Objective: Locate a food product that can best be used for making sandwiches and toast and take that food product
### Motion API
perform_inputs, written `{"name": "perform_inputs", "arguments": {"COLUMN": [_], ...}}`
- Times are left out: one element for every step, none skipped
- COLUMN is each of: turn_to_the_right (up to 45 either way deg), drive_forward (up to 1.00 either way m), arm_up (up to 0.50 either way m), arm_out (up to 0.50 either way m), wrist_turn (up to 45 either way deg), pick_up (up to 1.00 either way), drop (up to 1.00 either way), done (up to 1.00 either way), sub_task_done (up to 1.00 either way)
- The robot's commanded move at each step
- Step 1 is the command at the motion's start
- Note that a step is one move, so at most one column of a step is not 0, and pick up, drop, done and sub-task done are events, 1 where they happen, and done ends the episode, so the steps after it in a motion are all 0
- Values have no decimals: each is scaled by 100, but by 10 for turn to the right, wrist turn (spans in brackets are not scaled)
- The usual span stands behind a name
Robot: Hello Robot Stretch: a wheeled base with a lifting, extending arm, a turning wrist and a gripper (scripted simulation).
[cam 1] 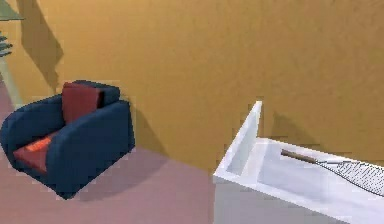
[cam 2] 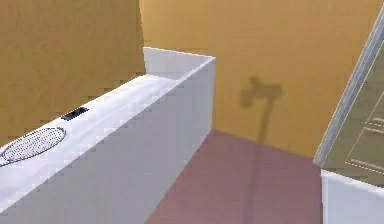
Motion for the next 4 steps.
{"name": "perform_inputs", "arguments": {"turn_to_the_right": [270,0,-450,-420], "drive_forward": [0,5,0,0], "arm_up": [0,0,0,0], "arm_out": [0,0,0,0], "wrist_turn": [0,0,0,0], "pick_up": [0,0,0,0], "drop": [0,0,0,0], "done": [0,0,0,0], "sub_task_done": [0,0,0,0]}}
